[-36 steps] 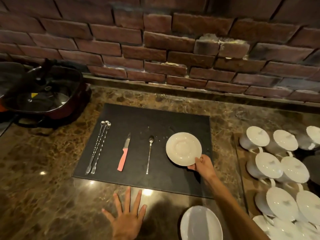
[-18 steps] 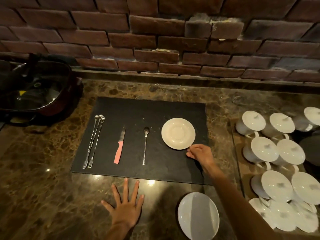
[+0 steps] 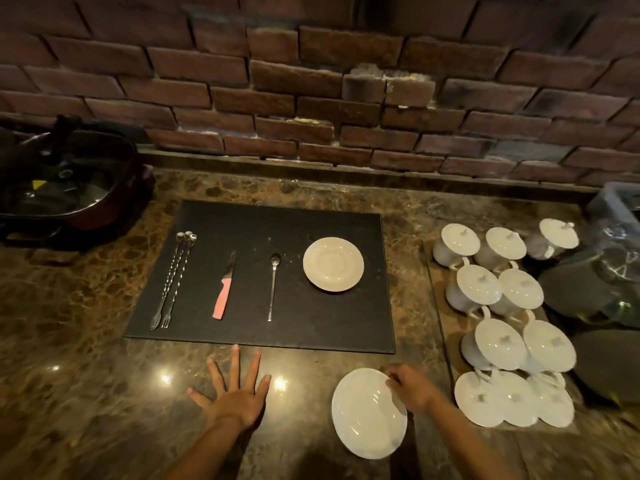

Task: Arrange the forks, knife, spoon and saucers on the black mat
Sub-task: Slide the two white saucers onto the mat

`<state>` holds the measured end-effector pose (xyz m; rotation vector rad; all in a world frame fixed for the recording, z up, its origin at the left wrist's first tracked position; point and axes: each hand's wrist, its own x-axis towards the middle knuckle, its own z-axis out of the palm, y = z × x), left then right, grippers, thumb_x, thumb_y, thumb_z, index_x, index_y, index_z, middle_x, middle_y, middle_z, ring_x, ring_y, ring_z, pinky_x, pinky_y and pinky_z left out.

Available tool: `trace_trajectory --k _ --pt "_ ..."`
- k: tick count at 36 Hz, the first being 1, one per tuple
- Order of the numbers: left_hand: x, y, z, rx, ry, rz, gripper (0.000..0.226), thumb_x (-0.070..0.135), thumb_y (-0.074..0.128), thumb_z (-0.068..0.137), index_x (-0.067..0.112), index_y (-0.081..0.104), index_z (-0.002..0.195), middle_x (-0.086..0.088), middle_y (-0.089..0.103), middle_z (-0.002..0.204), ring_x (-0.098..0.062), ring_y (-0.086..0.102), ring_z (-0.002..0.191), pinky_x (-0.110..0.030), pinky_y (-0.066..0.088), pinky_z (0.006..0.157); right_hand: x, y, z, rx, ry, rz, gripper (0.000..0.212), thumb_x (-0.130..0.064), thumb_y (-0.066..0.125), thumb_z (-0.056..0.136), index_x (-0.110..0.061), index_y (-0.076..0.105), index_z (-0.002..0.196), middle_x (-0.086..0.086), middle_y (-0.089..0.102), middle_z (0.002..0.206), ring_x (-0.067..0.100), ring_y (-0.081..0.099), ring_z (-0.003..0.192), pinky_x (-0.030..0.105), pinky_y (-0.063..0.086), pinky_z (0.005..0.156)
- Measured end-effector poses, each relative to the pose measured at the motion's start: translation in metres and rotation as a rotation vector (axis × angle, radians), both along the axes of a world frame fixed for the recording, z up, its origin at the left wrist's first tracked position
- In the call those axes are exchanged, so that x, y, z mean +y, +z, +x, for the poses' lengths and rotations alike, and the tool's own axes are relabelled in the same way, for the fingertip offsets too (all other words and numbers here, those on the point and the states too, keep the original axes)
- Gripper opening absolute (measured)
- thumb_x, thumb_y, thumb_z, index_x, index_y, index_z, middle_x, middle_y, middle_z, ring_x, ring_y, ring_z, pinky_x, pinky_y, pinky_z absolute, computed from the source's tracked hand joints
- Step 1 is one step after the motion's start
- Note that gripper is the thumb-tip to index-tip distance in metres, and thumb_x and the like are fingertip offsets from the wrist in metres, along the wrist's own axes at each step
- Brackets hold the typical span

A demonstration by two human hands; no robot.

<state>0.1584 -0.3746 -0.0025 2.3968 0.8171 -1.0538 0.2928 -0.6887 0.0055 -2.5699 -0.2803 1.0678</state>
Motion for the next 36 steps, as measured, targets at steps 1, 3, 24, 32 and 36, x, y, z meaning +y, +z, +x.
trace_trajectory --k 1,3,24,32,36 --pt "0.000 0.001 0.000 0.001 -0.006 -0.005 0.064 0.070 0.006 0.097 0.048 -0.033 0.142 0.014 -0.050 0.145 -0.037 -0.042 0.144 -0.079 -0.012 0.111 0.000 -0.001 -0.002 -0.010 -0.008 -0.004 0.022 -0.024 0.050 0.099 -0.022 0.067 0.112 -0.002 0.066 0.108 0.009 0.059 0.092 0.021 0.049 0.083" --pt "0.002 0.002 0.000 0.006 -0.012 -0.014 0.064 0.070 0.007 0.098 0.047 -0.033 0.143 0.013 -0.048 0.147 -0.037 -0.041 0.145 -0.079 -0.011 0.112 0.001 -0.001 -0.003 -0.019 -0.026 -0.008 0.020 -0.025 0.050 0.099 -0.023 0.066 0.111 -0.005 0.064 0.105 0.009 0.058 0.092 0.021 0.049 0.082" --pt "0.004 -0.014 0.000 0.008 0.003 0.043 0.060 0.072 0.000 0.094 0.053 -0.042 0.133 0.011 -0.058 0.138 -0.033 -0.050 0.135 -0.079 -0.017 0.109 0.091 -0.004 0.054 -0.112 -0.435 0.154 0.020 -0.007 0.051 0.094 -0.005 0.069 0.086 0.008 0.065 0.084 0.021 0.058 0.082 0.026 0.041 0.071" --pt "0.004 -0.020 -0.001 -0.001 -0.001 0.060 0.058 0.074 -0.002 0.093 0.058 -0.045 0.128 0.013 -0.059 0.138 -0.032 -0.051 0.134 -0.080 -0.019 0.108 0.097 -0.005 0.063 -0.165 -0.444 0.118 0.019 -0.013 0.052 0.096 -0.004 0.068 0.100 0.011 0.067 0.095 0.019 0.057 0.080 0.027 0.041 0.069" --pt "0.004 -0.020 -0.002 -0.005 -0.001 0.063 0.059 0.074 -0.001 0.093 0.057 -0.043 0.131 0.013 -0.058 0.139 -0.032 -0.051 0.134 -0.079 -0.021 0.107 0.093 -0.002 0.059 -0.183 -0.429 0.123 0.017 -0.021 0.055 0.097 -0.008 0.066 0.102 0.007 0.068 0.095 0.015 0.059 0.079 0.025 0.043 0.067"
